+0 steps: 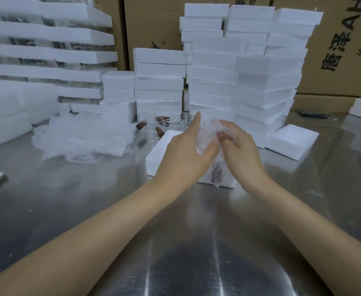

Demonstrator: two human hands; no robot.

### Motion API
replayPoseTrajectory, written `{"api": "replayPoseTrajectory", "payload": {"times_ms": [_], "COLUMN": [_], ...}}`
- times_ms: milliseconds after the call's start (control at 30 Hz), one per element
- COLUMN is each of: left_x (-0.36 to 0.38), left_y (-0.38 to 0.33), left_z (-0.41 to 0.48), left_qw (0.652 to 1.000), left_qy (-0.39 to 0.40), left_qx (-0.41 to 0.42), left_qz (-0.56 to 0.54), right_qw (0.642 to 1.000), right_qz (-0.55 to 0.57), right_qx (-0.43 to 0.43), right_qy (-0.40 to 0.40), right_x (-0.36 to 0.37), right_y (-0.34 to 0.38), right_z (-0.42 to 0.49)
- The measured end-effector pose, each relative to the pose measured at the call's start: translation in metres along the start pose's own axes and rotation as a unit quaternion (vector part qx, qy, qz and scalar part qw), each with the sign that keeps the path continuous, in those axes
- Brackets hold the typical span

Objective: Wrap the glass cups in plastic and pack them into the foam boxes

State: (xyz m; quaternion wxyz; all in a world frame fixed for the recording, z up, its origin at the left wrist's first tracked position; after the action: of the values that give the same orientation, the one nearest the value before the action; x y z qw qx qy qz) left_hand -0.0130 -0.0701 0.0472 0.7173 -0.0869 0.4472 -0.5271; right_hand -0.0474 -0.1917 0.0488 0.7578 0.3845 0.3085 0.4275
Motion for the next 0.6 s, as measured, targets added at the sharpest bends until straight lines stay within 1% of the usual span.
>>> {"api": "replayPoseTrajectory", "payload": {"times_ms": [67, 133, 200, 267, 333, 400, 500, 533, 600], "left_x": [0.006, 0.007, 0.004, -0.004, -0.010, -0.011, -0.011, -0.012, -0.018], "left_y": [0.003, 0.004, 0.007, 0.009, 0.010, 0.014, 0.016, 0.015, 0.013], "left_z": [-0.001, -0.001, 0.001, 0.004, 0.006, 0.007, 0.010, 0.010, 0.013], "left_qw": [0.996, 0.988, 0.979, 0.973, 0.969, 0.965, 0.960, 0.963, 0.974], "left_qy": [0.044, 0.052, 0.025, -0.015, -0.032, -0.030, -0.007, -0.003, -0.016], "left_qx": [-0.029, -0.052, -0.082, -0.108, -0.113, -0.132, -0.167, -0.169, -0.147], "left_qz": [-0.068, -0.137, -0.187, -0.205, -0.217, -0.224, -0.224, -0.211, -0.172], "right_qw": [0.998, 0.994, 0.985, 0.977, 0.978, 0.981, 0.987, 0.988, 0.989], "right_qz": [0.049, 0.083, 0.118, 0.138, 0.115, 0.080, 0.027, -0.001, -0.043], "right_qx": [0.033, 0.067, 0.094, 0.096, 0.070, 0.042, 0.000, -0.011, -0.016], "right_qy": [-0.010, 0.022, 0.080, 0.131, 0.161, 0.169, 0.160, 0.152, 0.143], "right_x": [-0.003, 0.000, 0.006, 0.010, 0.012, 0.010, 0.009, 0.009, 0.012], "right_y": [-0.001, -0.003, -0.005, -0.006, -0.003, 0.002, 0.010, 0.011, 0.009], "right_z": [0.003, 0.004, 0.002, 0.000, -0.001, -0.001, -0.002, -0.002, -0.003]}}
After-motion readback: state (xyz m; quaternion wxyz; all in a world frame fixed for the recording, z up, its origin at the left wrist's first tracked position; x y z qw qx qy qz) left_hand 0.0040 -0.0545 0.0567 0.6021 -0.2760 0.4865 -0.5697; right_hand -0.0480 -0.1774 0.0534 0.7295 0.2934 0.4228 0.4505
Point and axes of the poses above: each hand's wrist, its own z-axis towards the middle knuckle, its own x-axis out of the palm, y = z × x, the point moved 5 cm from there along z, towards the middle knuckle, and after that the axes turned 7 degrees about z, right-handed, at the moved point
